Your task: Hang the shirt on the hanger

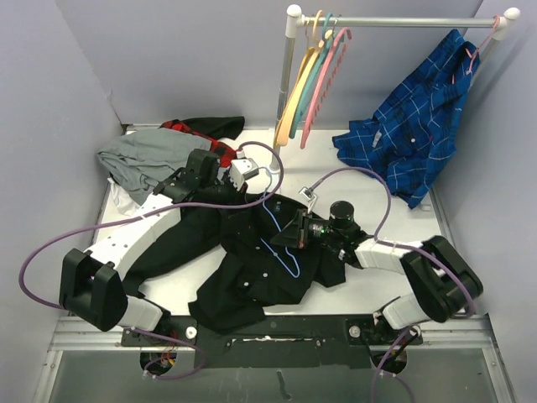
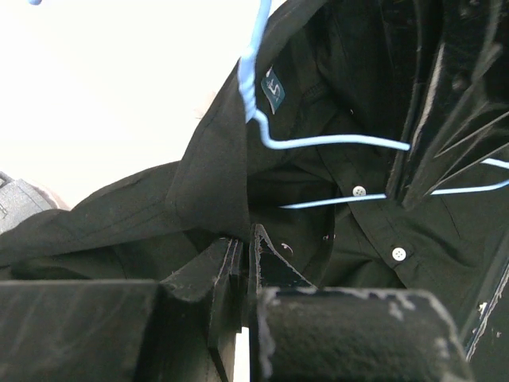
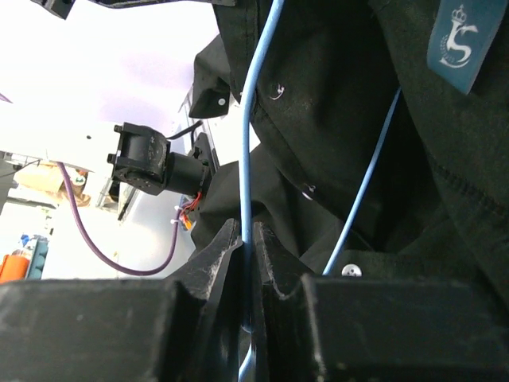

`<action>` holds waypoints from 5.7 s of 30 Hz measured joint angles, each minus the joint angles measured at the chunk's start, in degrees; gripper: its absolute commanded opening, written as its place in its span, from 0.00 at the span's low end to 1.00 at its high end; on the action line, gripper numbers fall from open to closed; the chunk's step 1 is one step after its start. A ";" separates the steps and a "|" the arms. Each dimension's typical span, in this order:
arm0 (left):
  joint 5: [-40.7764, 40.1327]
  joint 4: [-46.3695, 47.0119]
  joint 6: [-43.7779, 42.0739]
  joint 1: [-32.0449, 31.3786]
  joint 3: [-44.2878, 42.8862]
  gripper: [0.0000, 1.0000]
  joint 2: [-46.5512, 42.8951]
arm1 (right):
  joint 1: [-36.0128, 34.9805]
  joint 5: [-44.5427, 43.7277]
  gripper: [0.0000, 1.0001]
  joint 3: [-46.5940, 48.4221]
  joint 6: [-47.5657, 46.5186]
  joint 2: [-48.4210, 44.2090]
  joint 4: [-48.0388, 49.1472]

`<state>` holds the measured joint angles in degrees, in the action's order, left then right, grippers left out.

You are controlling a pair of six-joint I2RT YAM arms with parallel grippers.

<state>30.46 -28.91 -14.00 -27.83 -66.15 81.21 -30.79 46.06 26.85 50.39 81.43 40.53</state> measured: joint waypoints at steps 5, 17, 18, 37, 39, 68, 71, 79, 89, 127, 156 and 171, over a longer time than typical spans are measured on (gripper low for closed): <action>-0.39 0.02 -0.17 -0.33 0.02 0.00 0.02 | 0.00 2.01 0.00 -0.09 3.58 7.69 11.17; -4.20 1.79 -1.86 -2.54 0.44 0.27 2.91 | -0.07 6.14 0.00 -0.50 7.21 14.88 23.67; -4.63 1.88 -1.97 -2.56 0.44 0.39 3.17 | -0.07 6.23 0.00 -0.48 6.86 14.86 23.45; 17.86 -7.56 -31.39 16.15 -4.70 0.98 -1.11 | 0.85 6.25 0.00 -0.48 3.41 16.52 21.29; 21.62 -9.33 -37.83 18.86 -4.98 0.98 -0.79 | 0.85 6.23 0.00 -0.48 3.48 16.85 21.42; 36.61 -62.66 -88.37 14.93 -46.97 0.98 44.68 | -1.42 0.70 0.00 4.50 -4.20 8.17 1.25; 36.04 -63.06 -88.76 14.34 -46.80 0.97 45.22 | -2.43 -0.35 0.00 4.50 -4.96 8.17 0.83; 33.40 -63.52 -89.13 10.80 -40.33 0.69 45.24 | -3.93 -2.38 0.00 4.68 -6.54 8.17 0.02; 33.42 -62.82 -90.86 9.44 -35.58 0.00 44.70 | -4.81 -3.69 0.00 4.68 -8.00 7.96 -0.37; 40.63 -63.47 -93.04 11.93 -31.78 0.00 31.52 | -9.07 -39.01 0.70 4.74 -12.92 -27.69 -49.27; 41.81 -63.52 -85.29 14.38 -37.81 0.00 31.21 | -5.55 -46.66 0.00 7.93 -13.73 -29.16 -48.94; 42.23 -33.55 -49.29 14.32 -25.46 0.00 20.92 | -4.92 -44.33 0.00 8.02 -14.03 -26.34 -52.43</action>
<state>72.69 -62.46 -63.29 -13.52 -91.61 102.13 -35.70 1.74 34.87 36.36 55.09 -11.90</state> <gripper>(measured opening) 0.335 0.044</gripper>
